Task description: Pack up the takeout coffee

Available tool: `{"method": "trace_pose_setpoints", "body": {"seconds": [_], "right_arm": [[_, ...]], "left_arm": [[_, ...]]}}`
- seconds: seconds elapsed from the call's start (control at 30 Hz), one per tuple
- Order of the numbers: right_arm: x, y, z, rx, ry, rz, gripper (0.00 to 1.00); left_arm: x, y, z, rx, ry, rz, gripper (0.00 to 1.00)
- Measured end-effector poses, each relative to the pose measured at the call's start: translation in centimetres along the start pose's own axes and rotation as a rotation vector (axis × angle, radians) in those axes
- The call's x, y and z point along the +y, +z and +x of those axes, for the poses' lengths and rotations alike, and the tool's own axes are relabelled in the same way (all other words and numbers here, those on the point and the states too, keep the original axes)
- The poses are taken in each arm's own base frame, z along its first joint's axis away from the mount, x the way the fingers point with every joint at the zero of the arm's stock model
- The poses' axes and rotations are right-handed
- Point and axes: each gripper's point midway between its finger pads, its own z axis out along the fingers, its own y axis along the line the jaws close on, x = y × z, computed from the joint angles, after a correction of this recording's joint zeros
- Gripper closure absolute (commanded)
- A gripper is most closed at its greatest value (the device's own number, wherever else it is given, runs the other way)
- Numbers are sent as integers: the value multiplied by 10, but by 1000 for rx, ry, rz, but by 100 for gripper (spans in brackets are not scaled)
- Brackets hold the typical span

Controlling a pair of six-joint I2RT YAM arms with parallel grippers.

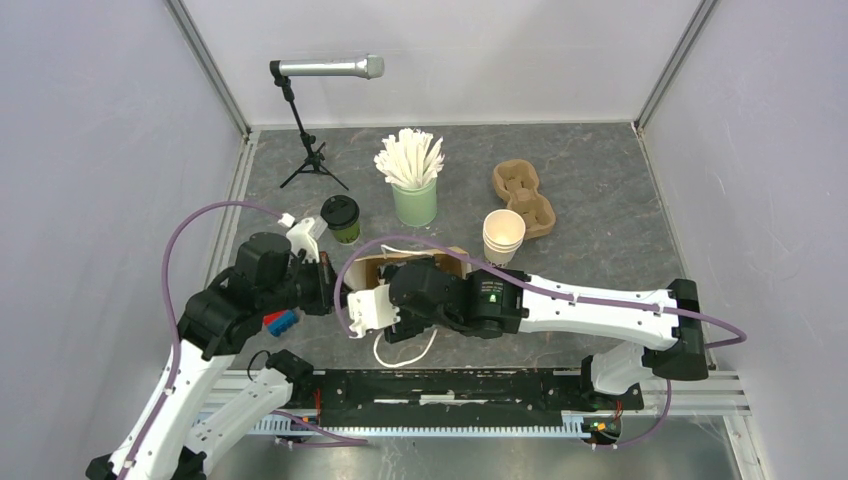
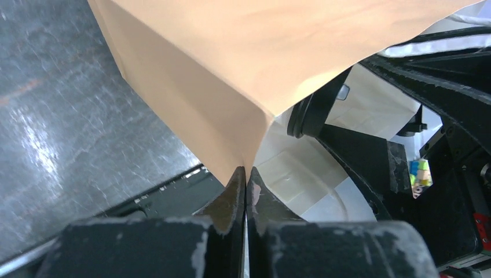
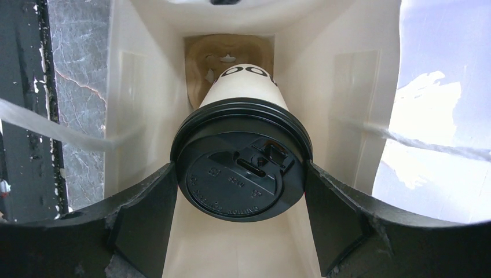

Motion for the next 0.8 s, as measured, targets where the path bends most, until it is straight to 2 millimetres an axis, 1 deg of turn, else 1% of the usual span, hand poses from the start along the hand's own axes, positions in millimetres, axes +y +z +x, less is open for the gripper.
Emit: {"method": "trace_pose_setpoints", "body": {"seconds": [0.13, 0.17, 0.2, 0.27, 0.33, 0.43, 0.53, 0.6, 0.73, 0.77, 0.8], "right_arm": [[5, 7, 1, 13, -47, -27, 33], [8, 9, 3, 23, -56, -37, 33], [11, 12, 4, 34, -67, -49, 33], [17, 16, 7, 55, -89, -67, 33], [22, 17, 9, 66, -109, -79, 33], [27, 15, 7, 67, -122, -86, 33], [27, 14, 7, 71, -122, -76, 33], [26, 15, 7, 73, -119, -67, 33], [24, 15, 9, 85, -121, -51, 33], [23, 15, 9, 86, -121, -47, 33], [22, 15, 10, 88, -121, -44, 33]], "left_arm": [[3, 4, -4, -27, 107, 16, 97], [4, 4, -4, -30, 128, 18, 96], [4, 5, -4, -32, 143, 22, 90], [3, 5, -3, -40, 167, 40, 72], [2, 5, 2, -44, 174, 66, 67], [2, 0, 11, -51, 175, 94, 56], [0, -4, 14, -68, 153, 113, 50], [0, -5, 15, -72, 141, 116, 50], [1, -2, 17, -57, 124, 108, 50], [2, -1, 18, -52, 120, 104, 51], [3, 0, 18, -47, 118, 101, 55]]}}
